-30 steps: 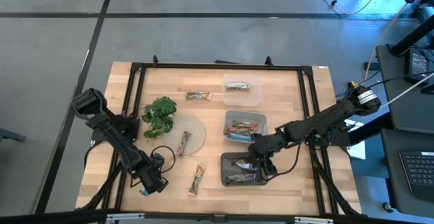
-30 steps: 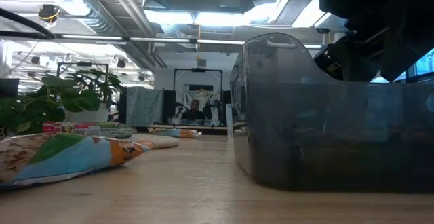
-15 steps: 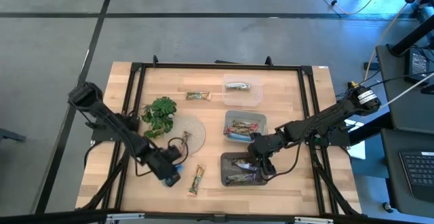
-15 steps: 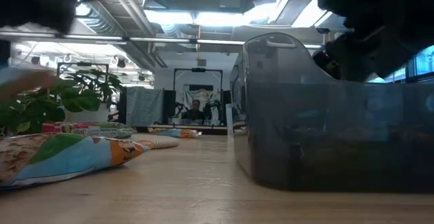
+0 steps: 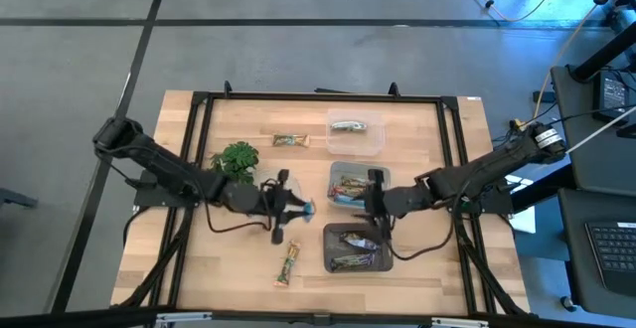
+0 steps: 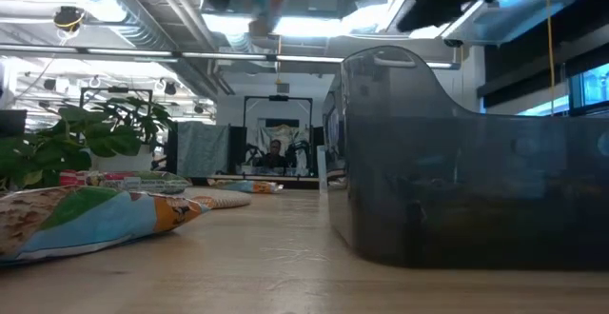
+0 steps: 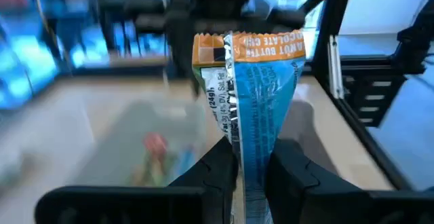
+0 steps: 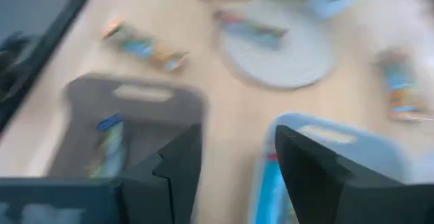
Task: Pick and place Granola Bars by type
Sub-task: Put the yellow granola bar into the transparent bin
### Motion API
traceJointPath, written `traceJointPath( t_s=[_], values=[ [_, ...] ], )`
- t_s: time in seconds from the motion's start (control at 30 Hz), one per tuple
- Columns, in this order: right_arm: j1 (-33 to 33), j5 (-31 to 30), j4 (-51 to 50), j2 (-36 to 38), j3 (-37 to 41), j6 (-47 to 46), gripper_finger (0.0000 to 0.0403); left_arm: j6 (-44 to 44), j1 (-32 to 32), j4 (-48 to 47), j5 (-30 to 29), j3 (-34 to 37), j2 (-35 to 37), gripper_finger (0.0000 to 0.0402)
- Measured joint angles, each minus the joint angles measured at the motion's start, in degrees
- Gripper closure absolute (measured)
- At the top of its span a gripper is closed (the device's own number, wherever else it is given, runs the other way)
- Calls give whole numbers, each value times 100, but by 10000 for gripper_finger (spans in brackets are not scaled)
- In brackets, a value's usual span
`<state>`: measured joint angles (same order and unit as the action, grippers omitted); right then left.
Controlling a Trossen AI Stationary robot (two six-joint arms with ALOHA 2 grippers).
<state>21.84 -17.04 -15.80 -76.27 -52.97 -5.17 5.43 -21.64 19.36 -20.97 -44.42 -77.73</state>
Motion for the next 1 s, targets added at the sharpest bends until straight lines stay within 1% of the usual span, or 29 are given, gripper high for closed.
traceJointPath(
  t_s=[0.07,0.17,0.27,0.33,0.47,0.6,0.7,0.83,0.93,1.0],
  values=[
    [-50,-369,148,17,0,-7,214,-600,167,379,204,2,-2,344],
    [-150,-411,479,16,0,126,214,-1100,416,689,563,2,-3,346],
    [-257,-225,887,-6,0,283,212,-1232,626,1001,903,2,-16,347],
    [-315,-95,1028,-14,2,438,204,-1245,759,1132,1149,2,-97,347],
    [-436,22,1441,-16,2,595,167,-1308,927,1394,1601,2,-339,346],
    [-551,20,1966,-49,2,684,128,-1598,1006,1689,1606,2,-591,348],
    [-572,20,2003,-69,2,649,113,-1808,1058,2097,1631,1,-693,349],
    [-568,36,2027,-130,2,544,109,-1867,1097,2324,1634,2,-713,346],
    [-568,70,2194,-234,4,573,108,-1857,1115,2462,1637,4,-715,347],
    [-568,70,2483,-348,3,676,108,-1823,1120,2651,1639,1,-719,349]
  ],
)
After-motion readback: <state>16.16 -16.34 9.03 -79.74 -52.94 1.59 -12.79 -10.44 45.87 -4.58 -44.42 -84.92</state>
